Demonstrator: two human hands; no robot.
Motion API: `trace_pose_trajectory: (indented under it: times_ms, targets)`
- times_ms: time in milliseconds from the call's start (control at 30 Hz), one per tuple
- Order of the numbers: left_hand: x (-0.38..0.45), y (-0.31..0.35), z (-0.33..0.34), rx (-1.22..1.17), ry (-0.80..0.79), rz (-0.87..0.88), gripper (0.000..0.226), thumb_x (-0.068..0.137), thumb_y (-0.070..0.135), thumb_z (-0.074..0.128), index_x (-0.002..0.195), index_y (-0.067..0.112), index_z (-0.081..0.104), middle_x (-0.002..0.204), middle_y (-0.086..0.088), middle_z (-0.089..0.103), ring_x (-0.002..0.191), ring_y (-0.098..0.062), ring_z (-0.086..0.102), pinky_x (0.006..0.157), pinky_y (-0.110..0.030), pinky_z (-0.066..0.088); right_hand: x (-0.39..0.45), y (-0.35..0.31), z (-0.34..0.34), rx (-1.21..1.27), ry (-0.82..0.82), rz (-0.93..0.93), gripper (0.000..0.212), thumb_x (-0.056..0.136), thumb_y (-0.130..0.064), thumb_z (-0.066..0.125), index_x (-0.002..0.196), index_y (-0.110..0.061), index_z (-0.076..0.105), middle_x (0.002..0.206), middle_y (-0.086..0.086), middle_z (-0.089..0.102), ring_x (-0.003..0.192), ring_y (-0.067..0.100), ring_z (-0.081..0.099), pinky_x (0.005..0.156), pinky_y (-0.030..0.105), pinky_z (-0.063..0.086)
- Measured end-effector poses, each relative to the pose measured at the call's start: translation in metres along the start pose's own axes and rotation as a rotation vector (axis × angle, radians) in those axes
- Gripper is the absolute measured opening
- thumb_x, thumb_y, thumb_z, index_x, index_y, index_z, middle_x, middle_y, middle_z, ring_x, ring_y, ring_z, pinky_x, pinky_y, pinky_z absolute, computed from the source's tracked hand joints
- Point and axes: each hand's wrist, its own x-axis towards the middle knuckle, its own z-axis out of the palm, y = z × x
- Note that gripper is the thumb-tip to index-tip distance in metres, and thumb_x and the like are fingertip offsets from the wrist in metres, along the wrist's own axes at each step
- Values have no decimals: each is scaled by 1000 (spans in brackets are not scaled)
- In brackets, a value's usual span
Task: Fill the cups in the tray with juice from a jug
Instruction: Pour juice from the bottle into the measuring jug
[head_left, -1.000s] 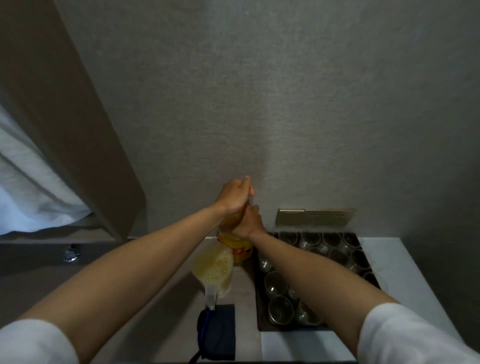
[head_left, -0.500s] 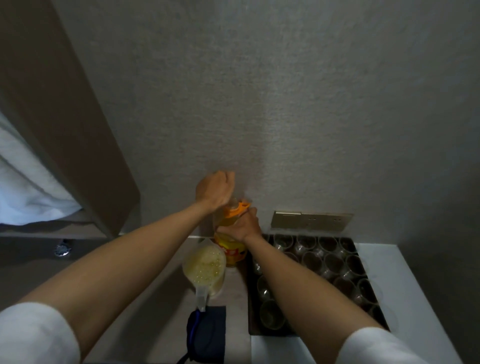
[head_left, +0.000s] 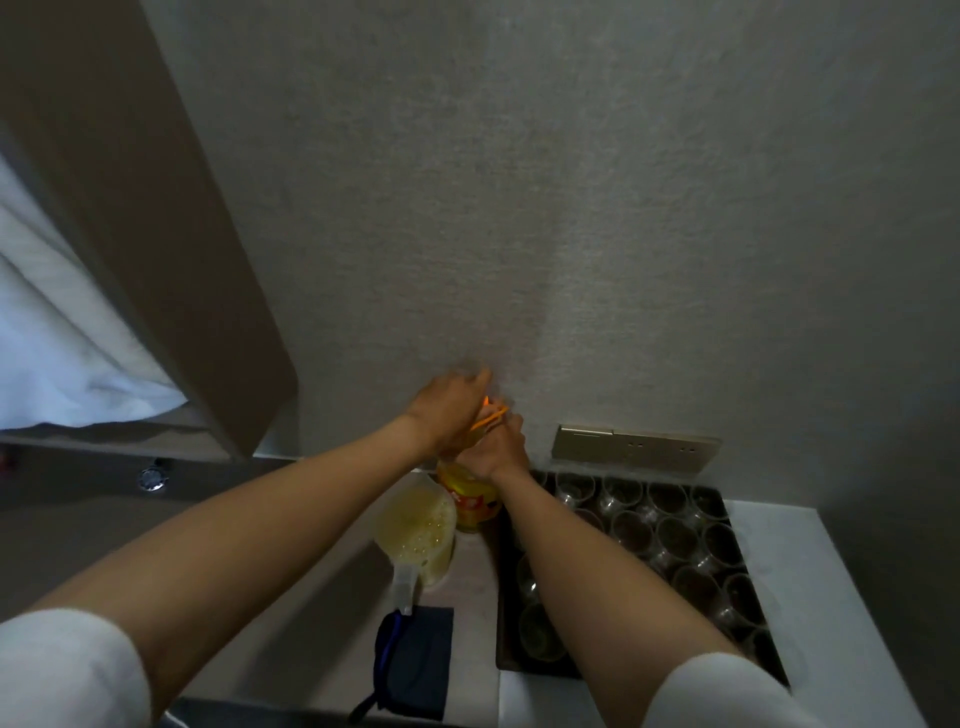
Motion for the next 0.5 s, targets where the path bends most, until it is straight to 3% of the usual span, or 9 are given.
trace_pose_trajectory:
  times_ms: [133,300,400,500]
  targets:
    - [3,2,-4,47,-12,-29,39,103,37,50,131,11,46,115,-18,68,105,-38,66,81,-41,51,-4,-2,1,-3,1,-2,103,59,-53,92,141,-30,34,139,9,39,131,37,49,107,47,49]
    - [11,19,-12,133,-38,-139,49,108,48,36,128,7,54,121,-17,68,114,-36,65,86,-37,50,-1,-1,-1,-38,-13,-9,102,64,-53,90,144,-27,33,139,12,38,130,39,47,106,47,47]
    - [15,32,-13,93,-82,-311,41,109,36,38,128,8,60,128,-16,67,120,-33,63,93,-36,50,4,4,4,-1,12,44,77,83,-38,80,142,-18,35,138,15,45,127,40,51,103,46,47]
    - [18,40,-14,57,-125,-444,37,107,28,43,126,7,67,131,-12,66,123,-29,63,95,-37,52,7,6,13,241,75,169,39,102,-36,60,128,-16,39,128,18,56,121,42,57,90,42,46]
